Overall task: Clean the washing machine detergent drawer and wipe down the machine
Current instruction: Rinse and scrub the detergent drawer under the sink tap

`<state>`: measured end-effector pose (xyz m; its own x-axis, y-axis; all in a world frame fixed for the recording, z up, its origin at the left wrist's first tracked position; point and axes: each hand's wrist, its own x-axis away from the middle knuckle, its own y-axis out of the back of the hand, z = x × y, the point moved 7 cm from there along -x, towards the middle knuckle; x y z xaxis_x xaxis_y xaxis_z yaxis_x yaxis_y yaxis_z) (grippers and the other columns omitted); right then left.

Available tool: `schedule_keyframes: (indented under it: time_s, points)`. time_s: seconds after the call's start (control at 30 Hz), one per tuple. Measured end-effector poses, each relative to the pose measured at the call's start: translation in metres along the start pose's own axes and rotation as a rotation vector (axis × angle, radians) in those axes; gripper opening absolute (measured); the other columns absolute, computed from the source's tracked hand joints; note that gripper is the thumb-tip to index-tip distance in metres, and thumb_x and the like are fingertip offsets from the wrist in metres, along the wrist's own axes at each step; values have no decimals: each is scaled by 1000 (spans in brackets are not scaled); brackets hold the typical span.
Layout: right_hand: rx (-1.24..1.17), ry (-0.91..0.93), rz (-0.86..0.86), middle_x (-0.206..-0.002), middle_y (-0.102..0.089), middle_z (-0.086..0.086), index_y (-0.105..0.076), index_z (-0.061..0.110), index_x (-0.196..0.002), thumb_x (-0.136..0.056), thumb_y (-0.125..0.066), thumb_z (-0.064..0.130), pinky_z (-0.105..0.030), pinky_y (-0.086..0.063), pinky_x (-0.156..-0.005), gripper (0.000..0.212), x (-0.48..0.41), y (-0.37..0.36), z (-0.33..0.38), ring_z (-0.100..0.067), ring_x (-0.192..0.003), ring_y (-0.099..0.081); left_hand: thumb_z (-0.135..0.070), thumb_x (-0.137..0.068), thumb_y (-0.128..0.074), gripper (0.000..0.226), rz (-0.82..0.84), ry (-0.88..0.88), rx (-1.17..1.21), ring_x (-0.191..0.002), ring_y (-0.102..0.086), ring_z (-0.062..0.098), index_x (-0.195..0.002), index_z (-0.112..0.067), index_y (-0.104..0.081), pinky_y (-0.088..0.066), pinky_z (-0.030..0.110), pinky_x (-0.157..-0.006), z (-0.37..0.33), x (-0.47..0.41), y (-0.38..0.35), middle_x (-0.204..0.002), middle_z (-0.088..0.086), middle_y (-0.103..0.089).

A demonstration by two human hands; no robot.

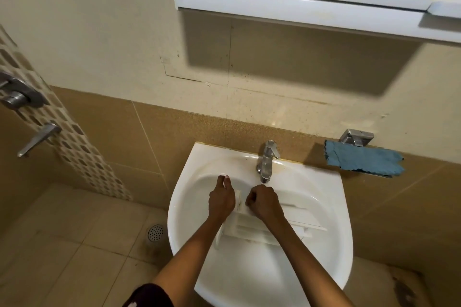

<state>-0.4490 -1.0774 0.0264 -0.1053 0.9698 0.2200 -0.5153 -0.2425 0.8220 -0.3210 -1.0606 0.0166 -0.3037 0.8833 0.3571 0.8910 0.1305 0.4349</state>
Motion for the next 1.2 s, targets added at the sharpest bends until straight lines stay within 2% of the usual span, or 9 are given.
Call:
schedule_keyframes:
  time_s: [0.1,0.27,0.43,0.57,0.63,0.73,0.9,1.07,1.2]
  points:
    - [-52,59,89,-94,-72,-12,-72,3,-88,-83,-64,8,-22,-46,-76,10,8,-10,3,-23,-91,-66,-40,-100,-19,46,1,-7,32,-104,-59,33,-132,-18,-43,-45,46,-98,0,-1,1,-114,15,-63]
    - [-95,-194,-99,-99,-70,-14,-72,3,-91,-82,-54,2,-27,-45,-83,20,-13,18,-51,-29,-99,-62,-37,-101,-17,47,-7,30,59,-108,-57,34,-134,-17,-44,-41,39,-94,1,1,3,-116,15,-62]
    - [-1118,-545,25,-76,-58,-19,-58,-12,-98,-91,-36,-13,-25,-56,-54,24,-29,5,-74,-28,-63,-60,-36,-101,-17,47,-10,31,60,-109,-56,34,-134,-16,-44,-42,39,-97,1,-1,3,-120,14,-61]
    - [-1621,-716,192,-75,-61,-22,-54,-10,-83,-96,-27,-6,-46,-58,-60,31,-41,-12,-62,-34,-77,-56,-34,-102,-16,47,-17,29,60,-110,-56,32,-134,-15,-44,-40,39,-99,-1,2,4,-120,14,-61]
    - [-1622,-766,254,-61,-63,-17,-56,-5,-77,-96,-25,-2,-34,-56,-45,36,-42,-23,-58,-29,-74,-54,-34,-102,-16,46,-17,29,72,-109,-57,32,-133,-15,-44,-40,39,-100,-3,3,4,-120,14,-61]
    - [-1572,-801,302,-58,-53,-12,-49,2,-71,-95,-22,1,-17,-43,-41,36,-44,-32,-53,-20,-63,-44,-32,-102,-17,45,-23,21,94,-110,-56,30,-133,-14,-45,-39,37,-100,-6,6,6,-122,13,-60]
    - [-1661,-793,309,-59,-42,-9,-44,5,-69,-83,-26,-3,-23,-25,-54,24,-47,-35,-44,-15,-58,-34,-30,-102,-18,43,-37,4,93,-109,-56,27,-130,-13,-47,-39,33,-97,-10,9,9,-119,12,-60]
    - [-1724,-770,269,-62,-41,-9,-44,4,-71,-72,-30,-8,-23,-23,-54,18,-39,-24,-50,-16,-58,-30,-32,-102,-18,44,-26,13,93,-106,-58,28,-131,-15,-46,-40,34,-96,-8,8,8,-119,12,-61]
    - [-1756,-719,293,-47,-43,-9,-40,8,-68,-64,-31,-5,-20,-22,-53,17,-25,-12,-63,-15,-57,-29,-32,-102,-18,43,-22,16,85,-108,-57,29,-130,-15,-47,-40,36,-98,-8,8,8,-119,12,-61]
